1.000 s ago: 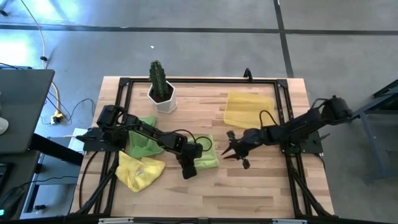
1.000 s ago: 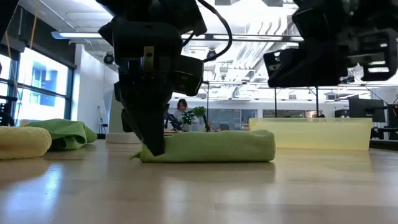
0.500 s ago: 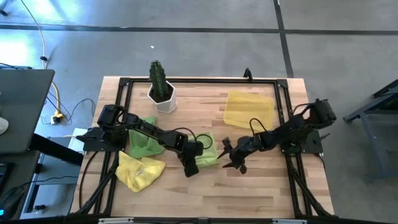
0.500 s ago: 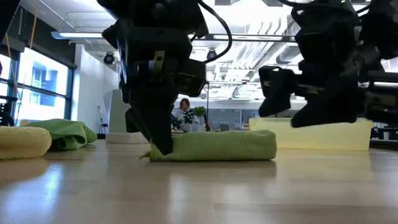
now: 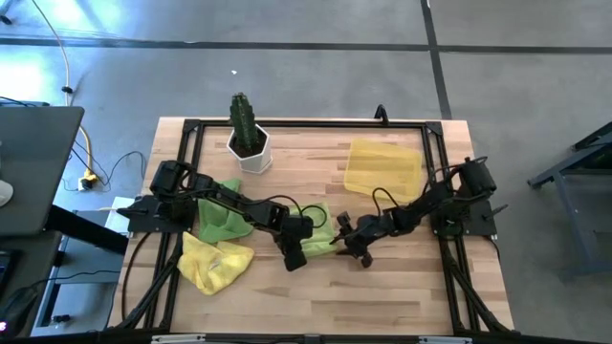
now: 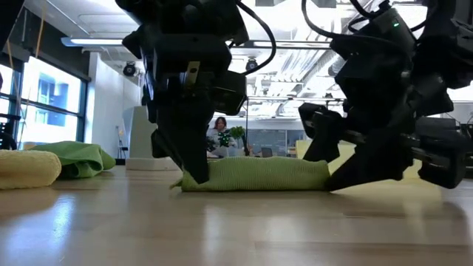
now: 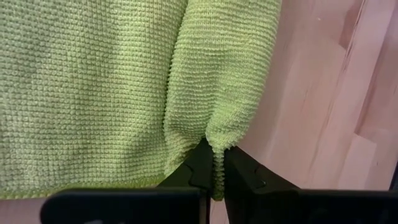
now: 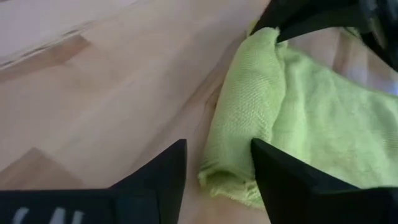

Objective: Roll microfiber towels into tight, uniform cylinder then place into a basket
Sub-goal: Roll the light green microfiber cloth

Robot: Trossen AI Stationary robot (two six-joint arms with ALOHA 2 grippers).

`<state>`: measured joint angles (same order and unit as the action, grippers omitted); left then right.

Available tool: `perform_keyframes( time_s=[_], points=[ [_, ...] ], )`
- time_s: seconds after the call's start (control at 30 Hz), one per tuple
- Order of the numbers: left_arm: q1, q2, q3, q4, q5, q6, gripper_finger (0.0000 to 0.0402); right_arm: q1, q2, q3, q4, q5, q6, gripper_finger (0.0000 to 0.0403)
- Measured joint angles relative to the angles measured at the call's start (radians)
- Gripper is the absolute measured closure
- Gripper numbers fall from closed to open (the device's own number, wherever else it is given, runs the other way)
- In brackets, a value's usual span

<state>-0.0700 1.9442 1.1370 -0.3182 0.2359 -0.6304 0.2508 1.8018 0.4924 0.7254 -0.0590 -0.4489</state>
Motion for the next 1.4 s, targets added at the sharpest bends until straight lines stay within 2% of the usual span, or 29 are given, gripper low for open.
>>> perform_keyframes(
  time_s=[0.13,0.37,0.5,0.8,0.93,1.1,1.27,1.4],
  points=[
    [0.0,0.0,0.0,0.003,0.003,-0.014,0.0391,-0.001,0.0,0.004,-0.013,0.005,0.034,0.0278],
    [0.0,0.0,0.0,0.003,0.011,-0.037,0.0389,-0.018,-0.003,0.007,-0.061,0.022,0.239,0.0387],
    [0.0,0.0,0.0,0.003,0.011,-0.035,0.0379,-0.039,-0.004,0.007,-0.067,-0.036,0.343,0.0391],
    [-0.01,-0.05,0.003,-0.026,-0.012,0.08,0.0342,-0.146,-0.001,0.005,-0.081,-0.316,0.606,0.04],
    [-0.035,-0.098,0.003,-0.048,-0.092,0.155,0.0327,-0.183,-0.002,0.005,-0.076,-0.364,0.71,0.0401],
    [-0.107,-0.146,0.006,-0.022,-0.268,0.307,0.0315,-0.228,-0.006,0.008,-0.063,-0.421,0.87,0.0402],
    [-0.201,-0.126,0.007,0.017,-0.442,0.455,0.0314,-0.263,-0.007,0.008,-0.063,-0.487,1.062,0.0402],
    [-0.249,-0.084,0.005,0.016,-0.612,0.485,0.0314,-0.272,-0.007,0.009,-0.074,-0.493,1.106,0.0402]
  ],
)
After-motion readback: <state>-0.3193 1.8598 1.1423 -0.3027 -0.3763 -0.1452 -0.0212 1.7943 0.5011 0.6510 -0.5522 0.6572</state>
